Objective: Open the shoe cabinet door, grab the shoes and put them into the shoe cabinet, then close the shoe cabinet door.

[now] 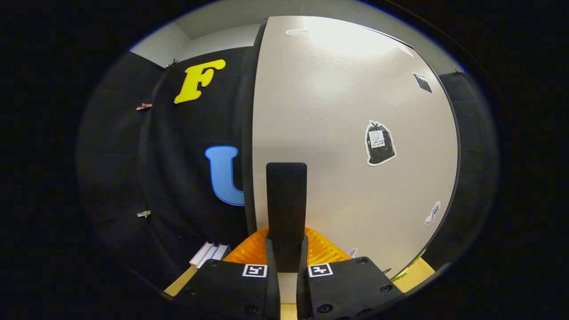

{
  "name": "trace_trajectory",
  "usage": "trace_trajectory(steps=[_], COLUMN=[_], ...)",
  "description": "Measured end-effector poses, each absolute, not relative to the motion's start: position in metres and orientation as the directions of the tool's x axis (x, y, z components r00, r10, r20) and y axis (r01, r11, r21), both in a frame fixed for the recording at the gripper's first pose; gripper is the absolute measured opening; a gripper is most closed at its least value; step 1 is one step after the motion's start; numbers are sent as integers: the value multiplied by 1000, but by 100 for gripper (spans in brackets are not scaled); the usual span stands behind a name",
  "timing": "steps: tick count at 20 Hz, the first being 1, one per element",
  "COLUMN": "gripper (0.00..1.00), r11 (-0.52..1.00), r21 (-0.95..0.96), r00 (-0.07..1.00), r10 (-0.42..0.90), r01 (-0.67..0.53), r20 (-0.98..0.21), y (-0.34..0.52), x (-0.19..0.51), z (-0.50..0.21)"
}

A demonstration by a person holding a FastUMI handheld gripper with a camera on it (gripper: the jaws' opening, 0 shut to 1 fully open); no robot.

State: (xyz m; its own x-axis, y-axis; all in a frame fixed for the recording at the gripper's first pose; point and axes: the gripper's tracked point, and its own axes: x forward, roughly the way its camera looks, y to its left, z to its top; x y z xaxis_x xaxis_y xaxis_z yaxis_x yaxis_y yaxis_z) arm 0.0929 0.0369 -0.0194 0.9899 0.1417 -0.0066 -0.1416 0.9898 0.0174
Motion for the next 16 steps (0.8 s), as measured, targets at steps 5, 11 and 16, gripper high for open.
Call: trace_trajectory(steps=[5, 11, 16], gripper=[18, 18, 18], r11=[976, 965, 966], r21=[49, 60, 64], r00=[977, 967, 968], r10=[213, 256, 251], r01=[-213, -256, -251], r20=[6, 6, 12], y=[25, 5, -18], x=[42, -2, -27], z=[-18, -12, -9])
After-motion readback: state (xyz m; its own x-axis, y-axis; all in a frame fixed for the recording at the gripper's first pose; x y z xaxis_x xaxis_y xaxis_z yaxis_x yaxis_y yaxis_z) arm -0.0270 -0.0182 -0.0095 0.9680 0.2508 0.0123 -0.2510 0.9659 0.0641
